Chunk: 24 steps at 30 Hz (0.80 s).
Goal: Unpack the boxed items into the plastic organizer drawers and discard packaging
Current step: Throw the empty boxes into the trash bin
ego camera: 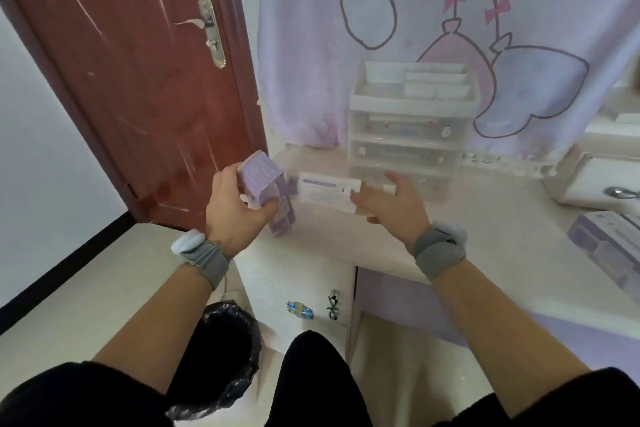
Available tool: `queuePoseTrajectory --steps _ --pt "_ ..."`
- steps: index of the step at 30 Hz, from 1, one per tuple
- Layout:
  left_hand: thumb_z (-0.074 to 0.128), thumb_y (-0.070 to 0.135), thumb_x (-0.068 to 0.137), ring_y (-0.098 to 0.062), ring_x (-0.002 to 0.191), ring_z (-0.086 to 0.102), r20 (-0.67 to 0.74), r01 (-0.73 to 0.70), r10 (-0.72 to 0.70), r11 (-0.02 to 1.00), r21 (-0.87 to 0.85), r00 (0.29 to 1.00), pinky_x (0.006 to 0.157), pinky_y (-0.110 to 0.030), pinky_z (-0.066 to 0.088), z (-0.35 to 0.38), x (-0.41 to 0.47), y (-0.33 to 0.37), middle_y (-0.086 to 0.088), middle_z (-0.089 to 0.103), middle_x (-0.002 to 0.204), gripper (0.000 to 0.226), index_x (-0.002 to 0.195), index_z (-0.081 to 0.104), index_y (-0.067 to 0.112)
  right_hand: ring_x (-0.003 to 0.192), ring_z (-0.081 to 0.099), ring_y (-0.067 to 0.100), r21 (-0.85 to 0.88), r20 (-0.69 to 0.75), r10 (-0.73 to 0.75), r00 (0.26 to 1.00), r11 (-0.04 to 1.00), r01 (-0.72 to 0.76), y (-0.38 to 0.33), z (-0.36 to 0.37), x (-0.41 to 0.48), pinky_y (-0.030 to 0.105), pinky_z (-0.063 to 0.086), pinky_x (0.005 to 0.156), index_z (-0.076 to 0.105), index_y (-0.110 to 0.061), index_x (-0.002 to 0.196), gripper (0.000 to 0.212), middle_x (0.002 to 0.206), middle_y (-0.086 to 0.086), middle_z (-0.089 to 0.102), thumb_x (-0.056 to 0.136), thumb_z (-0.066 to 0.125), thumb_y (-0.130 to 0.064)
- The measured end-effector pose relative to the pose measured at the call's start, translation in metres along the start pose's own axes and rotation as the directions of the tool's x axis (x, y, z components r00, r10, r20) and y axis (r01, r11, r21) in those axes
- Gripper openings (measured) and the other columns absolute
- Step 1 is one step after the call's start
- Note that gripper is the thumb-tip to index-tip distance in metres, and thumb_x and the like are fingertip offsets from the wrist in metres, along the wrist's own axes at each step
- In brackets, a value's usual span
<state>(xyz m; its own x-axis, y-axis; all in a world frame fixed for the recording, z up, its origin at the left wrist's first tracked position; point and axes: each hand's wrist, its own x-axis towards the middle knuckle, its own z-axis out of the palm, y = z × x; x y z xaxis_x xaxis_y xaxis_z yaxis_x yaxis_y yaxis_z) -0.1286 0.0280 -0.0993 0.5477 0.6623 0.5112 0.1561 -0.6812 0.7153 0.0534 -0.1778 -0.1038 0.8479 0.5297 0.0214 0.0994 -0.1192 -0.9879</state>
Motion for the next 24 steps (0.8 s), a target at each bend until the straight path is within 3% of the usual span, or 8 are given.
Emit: queuePoseTrajectory --steps 4,8,10,13,15,19,21,24 --pt "0.073 0.045 0.061 -0.019 0.09 0.055 -0.119 0.128 -0.123 0.991 0.032 0.985 0.075 -0.035 0.05 -0.038 -0.021 -0.043 -0.004 0.049 0.109 0.059 0.109 0.043 0.027 0.088 0.067 0.018 -0.018 0.108 0.051 0.993 0.999 -0.05 0.014 0.076 -0.002 0.034 0.062 0.067 0.045 -0.019 0.133 0.078 0.129 0.006 0.05 0.068 0.085 -0.033" --pt "0.074 0.039 0.063 -0.013 0.081 0.046 -0.224 0.212 -0.17 0.96 0.181 0.96 0.071 -0.029 0.043 -0.084 -0.036 -0.089 0.0 0.044 0.101 0.055 0.104 0.046 0.016 0.09 0.068 0.022 -0.06 0.229 0.018 0.973 0.998 -0.004 0.018 0.15 -0.005 0.039 0.061 0.072 0.053 -0.024 0.123 0.069 0.12 0.004 0.058 0.064 0.085 -0.039" --pt "0.077 0.029 0.065 -0.013 0.083 0.046 -0.222 0.254 -0.207 0.945 0.208 0.953 0.075 -0.033 0.047 -0.093 -0.046 -0.109 0.0 0.044 0.103 0.054 0.108 0.047 0.015 0.09 0.065 0.018 -0.184 0.266 -0.04 0.963 0.979 0.092 0.021 0.17 -0.013 0.033 0.057 0.074 0.051 -0.033 0.117 0.067 0.108 -0.004 0.062 0.06 0.08 -0.051" --pt "0.079 0.023 0.067 -0.018 0.094 0.05 -0.158 0.35 -0.318 0.901 0.257 0.935 0.083 -0.035 0.046 -0.097 -0.07 -0.147 -0.002 0.047 0.111 0.061 0.119 0.048 0.017 0.072 0.06 0.007 -0.42 0.37 -0.128 0.92 0.861 0.288 0.04 0.202 -0.025 0.023 0.042 0.058 0.043 -0.042 0.112 0.06 0.078 -0.018 0.059 0.06 0.062 -0.066" --pt "0.079 0.022 0.068 -0.027 0.102 0.053 -0.105 0.395 -0.382 0.866 0.306 0.918 0.088 -0.041 0.047 -0.093 -0.094 -0.169 -0.005 0.053 0.114 0.064 0.125 0.049 0.018 0.075 0.06 0.01 -0.529 0.454 -0.091 0.887 0.773 0.35 0.062 0.221 -0.033 0.026 0.041 0.059 0.043 -0.039 0.114 0.059 0.081 -0.019 0.055 0.064 0.056 -0.065" --pt "0.076 0.023 0.07 -0.032 0.106 0.053 -0.031 0.5 -0.529 0.781 0.374 0.848 0.089 -0.045 0.047 -0.074 -0.138 -0.22 -0.005 0.059 0.117 0.062 0.126 0.05 0.019 0.079 0.057 0.017 -0.641 0.473 0.237 0.848 0.753 0.147 0.118 0.251 -0.036 0.029 0.043 0.063 0.046 -0.034 0.113 0.054 0.092 -0.01 0.056 0.066 0.059 -0.058" --pt "0.075 0.019 0.069 -0.032 0.105 0.055 -0.021 0.562 -0.59 0.757 0.334 0.807 0.087 -0.045 0.049 -0.065 -0.157 -0.236 -0.006 0.059 0.116 0.062 0.125 0.05 0.019 0.087 0.06 0.023 -0.65 0.461 0.297 0.836 0.754 0.091 0.142 0.256 -0.044 0.032 0.047 0.07 0.047 -0.031 0.108 0.048 0.097 -0.005 0.059 0.067 0.064 -0.052" --pt "0.076 0.02 0.067 -0.03 0.097 0.059 0.015 0.641 -0.68 0.698 0.32 0.733 0.073 -0.034 0.045 -0.052 -0.174 -0.26 -0.004 0.057 0.113 0.065 0.124 0.045 0.025 0.099 0.06 0.025 -0.642 0.431 0.347 0.833 0.767 0.013 0.175 0.266 -0.049 0.033 0.049 0.08 0.048 -0.027 0.112 0.048 0.106 0.0 0.062 0.072 0.068 -0.044"
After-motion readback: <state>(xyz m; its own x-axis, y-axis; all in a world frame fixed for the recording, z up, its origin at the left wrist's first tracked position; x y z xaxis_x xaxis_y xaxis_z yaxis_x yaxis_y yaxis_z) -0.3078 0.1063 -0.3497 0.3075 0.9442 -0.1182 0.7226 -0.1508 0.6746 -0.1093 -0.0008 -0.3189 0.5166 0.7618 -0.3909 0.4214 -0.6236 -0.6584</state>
